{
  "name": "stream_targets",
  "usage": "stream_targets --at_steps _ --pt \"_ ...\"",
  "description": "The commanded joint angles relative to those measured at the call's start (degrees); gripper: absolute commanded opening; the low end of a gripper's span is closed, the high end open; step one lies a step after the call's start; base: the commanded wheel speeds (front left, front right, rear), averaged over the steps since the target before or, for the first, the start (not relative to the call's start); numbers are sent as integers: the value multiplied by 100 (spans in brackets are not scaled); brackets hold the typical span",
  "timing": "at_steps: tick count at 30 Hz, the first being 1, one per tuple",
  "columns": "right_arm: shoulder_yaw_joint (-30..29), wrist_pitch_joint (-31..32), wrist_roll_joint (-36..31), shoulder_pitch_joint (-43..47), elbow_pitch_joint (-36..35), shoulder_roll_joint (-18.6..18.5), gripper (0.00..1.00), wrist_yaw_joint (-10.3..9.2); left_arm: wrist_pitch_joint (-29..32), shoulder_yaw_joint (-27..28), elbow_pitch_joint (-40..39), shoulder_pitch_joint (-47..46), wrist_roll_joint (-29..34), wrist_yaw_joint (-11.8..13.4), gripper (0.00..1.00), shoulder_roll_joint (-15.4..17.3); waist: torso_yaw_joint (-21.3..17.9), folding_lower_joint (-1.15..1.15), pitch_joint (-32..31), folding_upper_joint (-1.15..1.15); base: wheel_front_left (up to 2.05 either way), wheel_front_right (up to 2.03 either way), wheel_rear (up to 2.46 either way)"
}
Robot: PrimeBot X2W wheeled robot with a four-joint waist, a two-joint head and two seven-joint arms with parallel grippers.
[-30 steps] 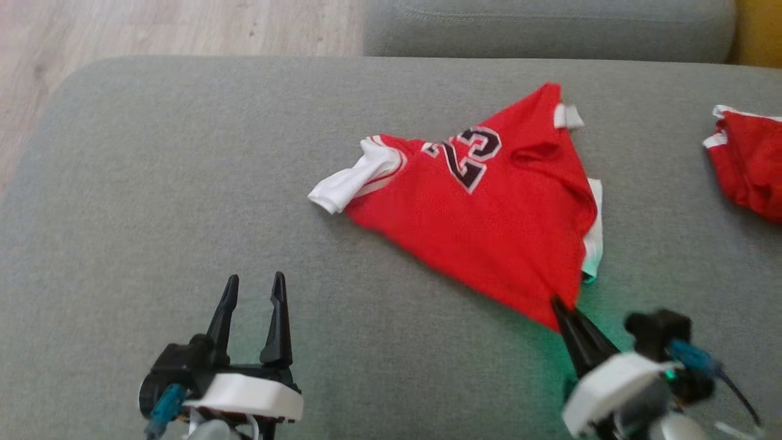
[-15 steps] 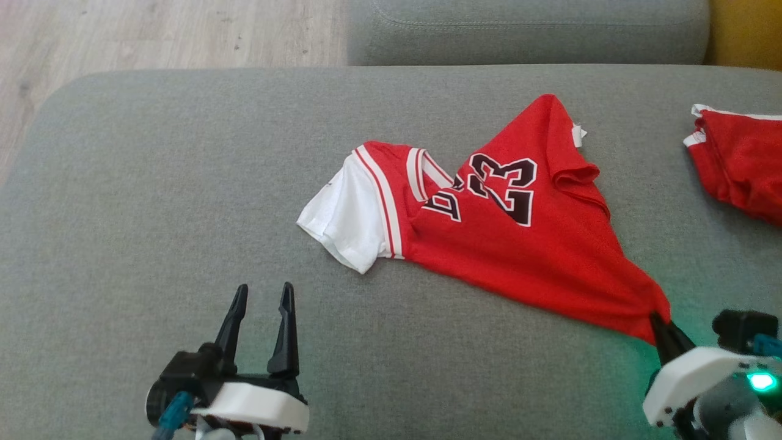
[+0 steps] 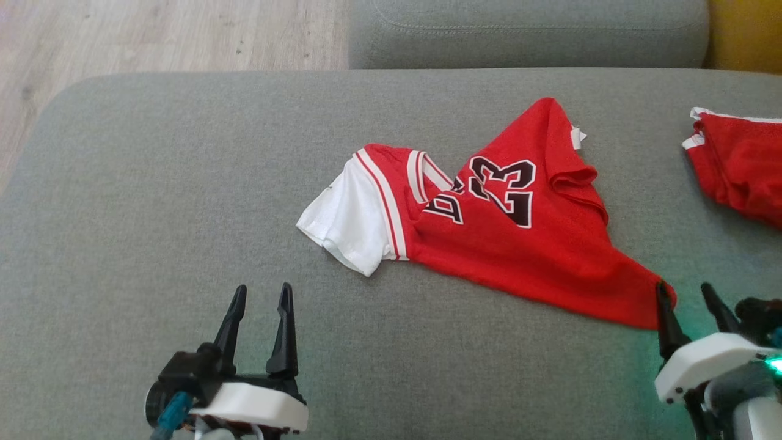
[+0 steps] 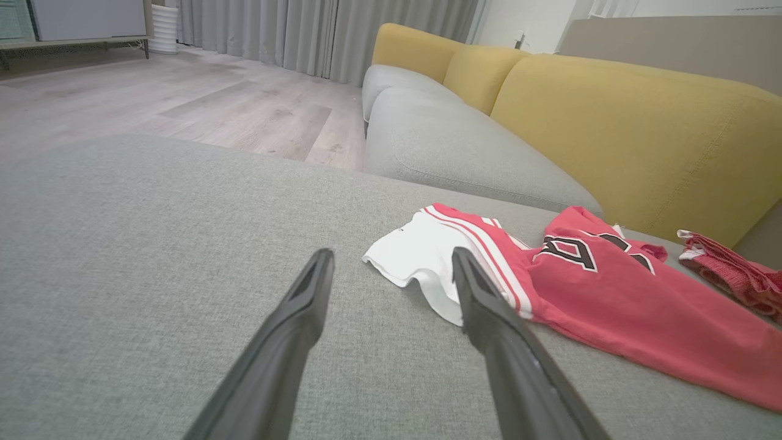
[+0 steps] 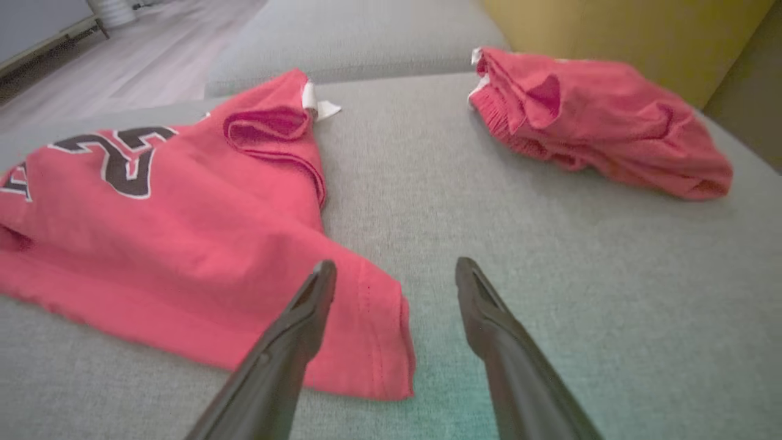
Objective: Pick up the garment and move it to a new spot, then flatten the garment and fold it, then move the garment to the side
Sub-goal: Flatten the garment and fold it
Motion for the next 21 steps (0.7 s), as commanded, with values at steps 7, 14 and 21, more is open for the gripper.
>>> stream_targets --at_steps 7,14,21 --pt "452 -426 -271 -96 -1052 153 100 -4 -26 140 -173 -166 -35 10 100 90 -69 0 -181 0 0 0 0" --pt "911 -685 -355 117 -1487 306 100 -4 -21 33 -102 -123 -48 -30 100 48 -22 0 -436 0 0 0 0" --pt "1113 -963 -161 301 -1394 328 100 -4 -25 10 -26 -57 -82 -57 100 60 27 0 -570 0 0 0 0"
